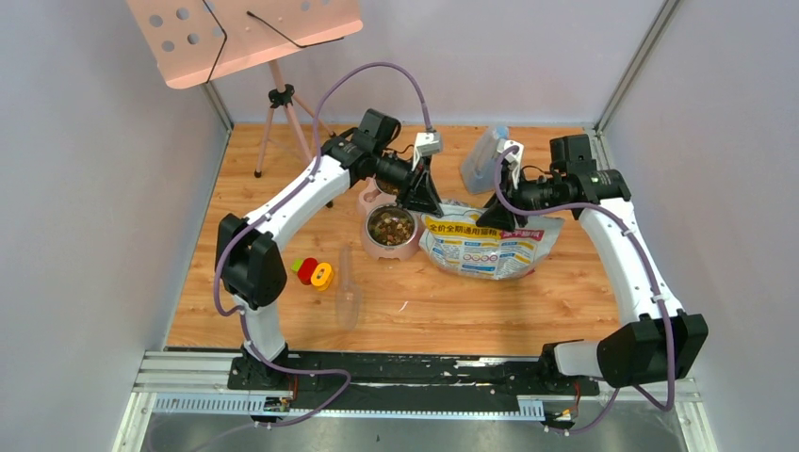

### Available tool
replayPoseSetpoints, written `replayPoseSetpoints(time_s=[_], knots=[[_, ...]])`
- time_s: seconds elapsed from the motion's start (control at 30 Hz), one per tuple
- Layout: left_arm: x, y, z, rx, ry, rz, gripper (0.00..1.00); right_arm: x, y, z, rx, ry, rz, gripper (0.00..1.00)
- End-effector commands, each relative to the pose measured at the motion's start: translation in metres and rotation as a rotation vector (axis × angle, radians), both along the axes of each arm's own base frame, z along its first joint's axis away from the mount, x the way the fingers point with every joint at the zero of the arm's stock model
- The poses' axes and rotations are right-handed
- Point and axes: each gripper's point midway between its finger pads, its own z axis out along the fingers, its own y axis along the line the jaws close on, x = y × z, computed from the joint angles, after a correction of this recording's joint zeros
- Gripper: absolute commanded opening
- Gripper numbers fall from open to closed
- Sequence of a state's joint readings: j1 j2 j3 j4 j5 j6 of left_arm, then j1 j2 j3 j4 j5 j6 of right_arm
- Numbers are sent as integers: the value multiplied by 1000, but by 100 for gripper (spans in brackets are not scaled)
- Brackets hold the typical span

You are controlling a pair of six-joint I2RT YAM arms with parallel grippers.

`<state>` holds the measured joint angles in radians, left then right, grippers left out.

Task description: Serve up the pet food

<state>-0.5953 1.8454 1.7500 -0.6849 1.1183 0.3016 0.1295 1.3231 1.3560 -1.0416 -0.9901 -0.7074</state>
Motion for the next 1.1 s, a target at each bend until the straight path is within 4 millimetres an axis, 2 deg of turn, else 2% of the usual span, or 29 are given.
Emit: replayPoseSetpoints(time_s=[0.0,0.2,0.3,0.37,0.47,0.5,0.57,0.67,0.7,0.73,0.77,0.8,0.83,0.87,0.9,1.07], knots=[[2,15,25,-59,-28,1,28,-3,14,18,76,-13,34,34],[0,13,31,-107,127,-19,5,6,24,27,154,66,8,37],[-2,10,32,-126,172,-28,0,7,27,24,180,109,5,35],[-1,10,32,-134,170,-33,0,6,28,22,191,130,8,25],[-2,9,34,-130,199,-34,0,4,29,21,198,132,15,1],[-2,9,34,-129,206,-33,0,3,29,20,200,133,16,0],[-1,9,33,-127,211,-25,0,3,30,19,203,136,17,0],[3,6,35,-130,231,-6,19,7,30,18,204,147,-7,0],[3,5,32,-128,254,-3,21,8,30,19,211,153,-9,5],[5,2,40,-148,276,-4,22,9,32,20,220,164,-7,13],[4,2,34,-147,310,-3,21,8,33,21,234,183,-2,22],[6,-1,44,-180,319,-13,20,8,35,22,244,201,1,25],[5,-1,38,-180,347,-11,16,8,36,22,252,213,3,27],[6,-2,45,-205,353,-20,14,8,37,22,256,224,5,27],[5,-2,40,-202,374,-21,11,8,38,22,259,230,7,27],[5,-3,42,-212,377,-26,3,10,42,21,265,244,8,27]])
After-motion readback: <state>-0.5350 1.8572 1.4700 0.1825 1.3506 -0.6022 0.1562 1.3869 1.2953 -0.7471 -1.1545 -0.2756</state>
